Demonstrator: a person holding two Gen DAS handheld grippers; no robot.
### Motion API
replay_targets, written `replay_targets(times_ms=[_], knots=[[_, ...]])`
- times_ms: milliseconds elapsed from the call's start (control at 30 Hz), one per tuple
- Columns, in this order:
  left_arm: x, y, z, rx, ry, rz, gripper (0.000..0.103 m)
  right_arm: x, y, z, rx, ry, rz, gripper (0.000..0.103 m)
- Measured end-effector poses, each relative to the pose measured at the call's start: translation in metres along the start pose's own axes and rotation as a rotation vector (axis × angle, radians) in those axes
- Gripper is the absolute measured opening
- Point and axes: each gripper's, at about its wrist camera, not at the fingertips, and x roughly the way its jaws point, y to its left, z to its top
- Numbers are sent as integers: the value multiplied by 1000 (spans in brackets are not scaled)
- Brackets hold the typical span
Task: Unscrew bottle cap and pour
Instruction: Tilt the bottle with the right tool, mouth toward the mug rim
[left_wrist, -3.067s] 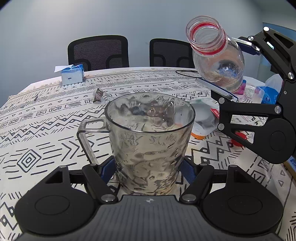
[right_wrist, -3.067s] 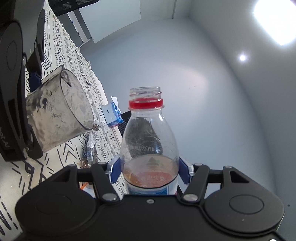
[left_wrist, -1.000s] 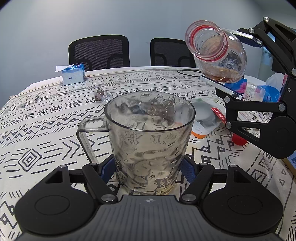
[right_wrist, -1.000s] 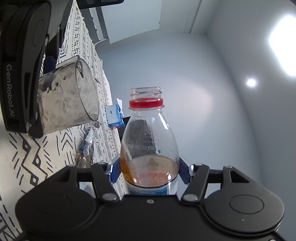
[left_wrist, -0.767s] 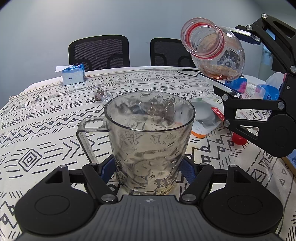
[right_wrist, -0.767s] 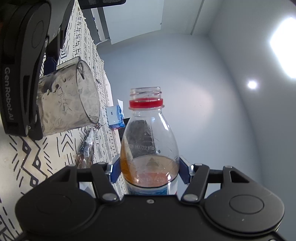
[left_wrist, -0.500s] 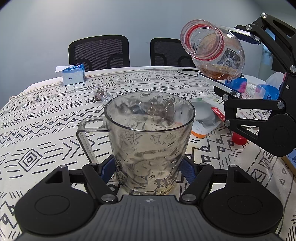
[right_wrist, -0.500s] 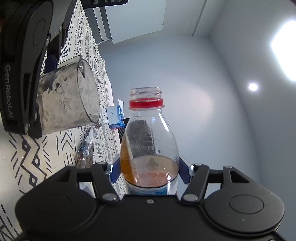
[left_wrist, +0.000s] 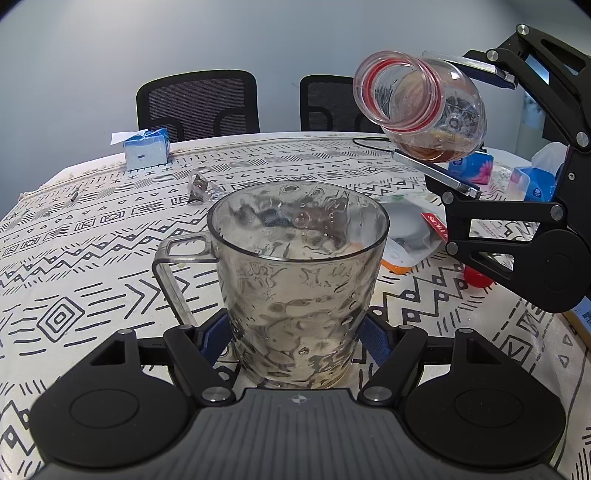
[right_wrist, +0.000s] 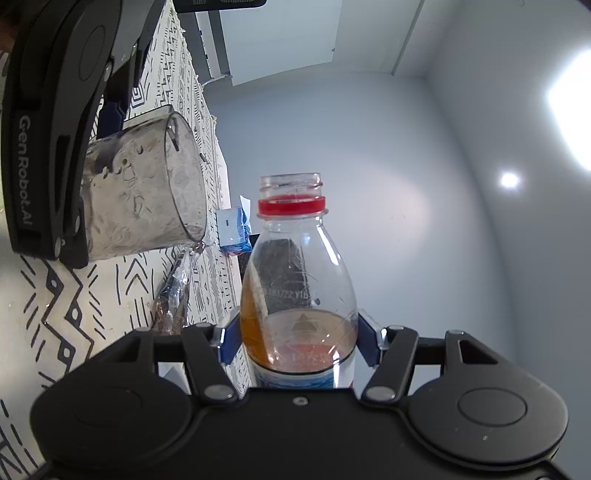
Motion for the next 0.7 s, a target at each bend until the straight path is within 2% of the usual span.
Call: replay_targets(times_ms=[167, 333, 700], knots=[[1, 0, 0, 3, 0, 1, 71, -33, 44, -32, -3, 9, -13, 65], [1, 0, 0, 5, 0, 2, 71, -46, 59, -50, -16, 11, -19, 65], [1, -2, -1, 4, -1, -1, 71, -65, 49, -44, -23, 11, -19, 65]])
